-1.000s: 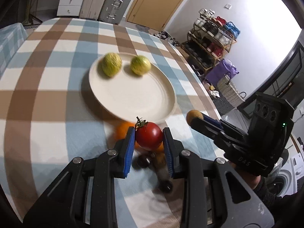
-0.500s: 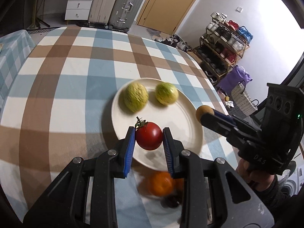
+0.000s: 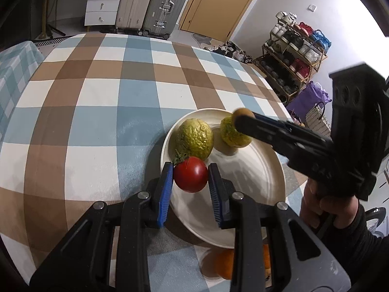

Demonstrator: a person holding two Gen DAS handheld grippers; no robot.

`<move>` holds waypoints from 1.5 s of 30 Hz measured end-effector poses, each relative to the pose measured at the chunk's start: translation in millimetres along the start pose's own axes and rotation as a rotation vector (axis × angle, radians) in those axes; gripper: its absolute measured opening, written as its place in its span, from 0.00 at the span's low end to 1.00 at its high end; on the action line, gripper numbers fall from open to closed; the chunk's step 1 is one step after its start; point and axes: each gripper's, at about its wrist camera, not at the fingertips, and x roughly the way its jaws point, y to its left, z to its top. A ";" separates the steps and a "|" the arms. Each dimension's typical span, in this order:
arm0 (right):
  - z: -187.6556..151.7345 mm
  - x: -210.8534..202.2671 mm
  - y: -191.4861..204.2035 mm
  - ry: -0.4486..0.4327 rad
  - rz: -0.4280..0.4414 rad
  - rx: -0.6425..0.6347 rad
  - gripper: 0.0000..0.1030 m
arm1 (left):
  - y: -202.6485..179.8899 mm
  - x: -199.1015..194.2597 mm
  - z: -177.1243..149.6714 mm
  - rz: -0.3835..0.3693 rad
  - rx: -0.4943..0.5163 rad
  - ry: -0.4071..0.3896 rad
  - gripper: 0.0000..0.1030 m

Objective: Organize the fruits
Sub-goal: 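Carry the tan fruit and red tomato onto the cream plate, then open both tools and withdraw from the plate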

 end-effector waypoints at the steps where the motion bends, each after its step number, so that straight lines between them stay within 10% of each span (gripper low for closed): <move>1: 2.2 4.5 -1.1 0.006 -0.004 0.000 0.25 | 0.1 2.4 -0.2 -0.003 0.001 0.007 0.25; 13: 10.2 37.9 -6.5 0.055 -0.046 0.011 0.25 | -2.1 18.2 0.9 0.024 0.001 0.019 0.25; 19: 12.5 33.7 -4.2 0.024 -0.043 0.019 0.53 | -3.9 18.4 1.1 0.026 -0.003 0.022 0.27; 25: 12.8 13.7 -4.5 -0.026 -0.046 0.046 0.66 | -7.1 7.7 0.6 0.042 -0.023 0.004 0.52; 45: -31.7 -103.9 9.6 -0.204 -0.081 0.094 0.99 | -58.9 -74.1 -29.3 0.134 0.042 -0.127 0.78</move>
